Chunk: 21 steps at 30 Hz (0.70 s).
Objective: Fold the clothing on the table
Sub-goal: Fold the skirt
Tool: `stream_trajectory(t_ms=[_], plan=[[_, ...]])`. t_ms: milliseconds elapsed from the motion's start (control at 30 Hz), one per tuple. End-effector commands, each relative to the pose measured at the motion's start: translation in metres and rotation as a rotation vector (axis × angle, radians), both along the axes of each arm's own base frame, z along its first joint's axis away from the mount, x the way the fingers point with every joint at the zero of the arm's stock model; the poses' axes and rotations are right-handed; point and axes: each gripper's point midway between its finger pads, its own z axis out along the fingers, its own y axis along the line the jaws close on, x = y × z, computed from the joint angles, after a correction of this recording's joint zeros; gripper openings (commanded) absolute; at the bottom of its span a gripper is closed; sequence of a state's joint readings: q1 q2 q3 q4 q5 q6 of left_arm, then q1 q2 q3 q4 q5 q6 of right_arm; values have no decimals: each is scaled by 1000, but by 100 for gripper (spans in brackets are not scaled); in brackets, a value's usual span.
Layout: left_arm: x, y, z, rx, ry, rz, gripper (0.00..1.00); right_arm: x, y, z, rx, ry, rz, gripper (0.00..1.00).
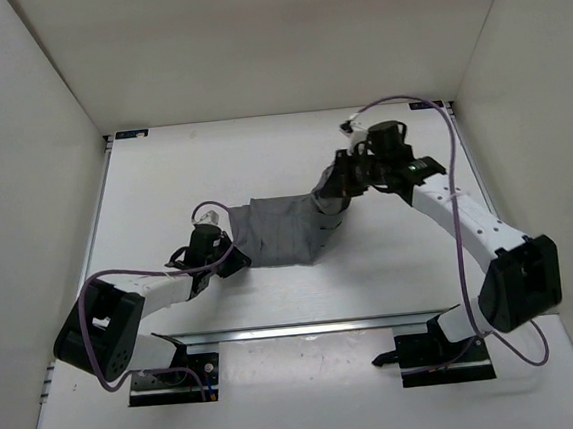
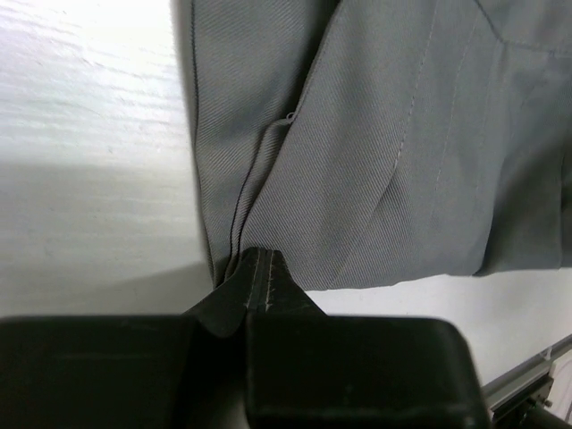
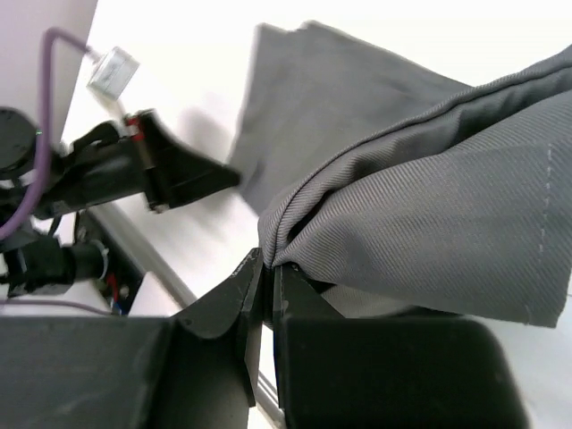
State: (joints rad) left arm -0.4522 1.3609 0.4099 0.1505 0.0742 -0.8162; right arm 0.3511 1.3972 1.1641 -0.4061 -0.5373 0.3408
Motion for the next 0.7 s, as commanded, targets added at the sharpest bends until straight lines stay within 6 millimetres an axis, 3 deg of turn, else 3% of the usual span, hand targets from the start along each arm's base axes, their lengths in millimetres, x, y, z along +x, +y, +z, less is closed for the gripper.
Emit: stream_trajectory(t_ms=[0, 67, 167, 200, 267, 400, 533, 667], plan=[[14, 2, 11, -20, -44, 34, 0, -4, 48, 7, -15, -10, 151, 0], [12, 5, 11, -23, -52, 48, 0, -8, 78, 15, 2, -39, 216, 0], [10, 9, 11, -30, -60, 65, 0, -10, 112, 7, 16, -22, 277, 0], [10, 11, 9, -29, -59, 71, 0, -11, 119, -6, 8, 14, 292, 0], [9, 12, 9, -30, -55, 67, 0, -15, 142, -6, 9, 0, 346, 0], [7, 11, 7, -38, -56, 63, 0, -20, 180, -34, -16, 47, 429, 0], [3, 13, 2, -45, -43, 60, 0, -24, 200, -57, -46, 88, 463, 0], [4, 19, 5, -50, -51, 70, 0, -30, 208, -79, -44, 155, 498, 0]])
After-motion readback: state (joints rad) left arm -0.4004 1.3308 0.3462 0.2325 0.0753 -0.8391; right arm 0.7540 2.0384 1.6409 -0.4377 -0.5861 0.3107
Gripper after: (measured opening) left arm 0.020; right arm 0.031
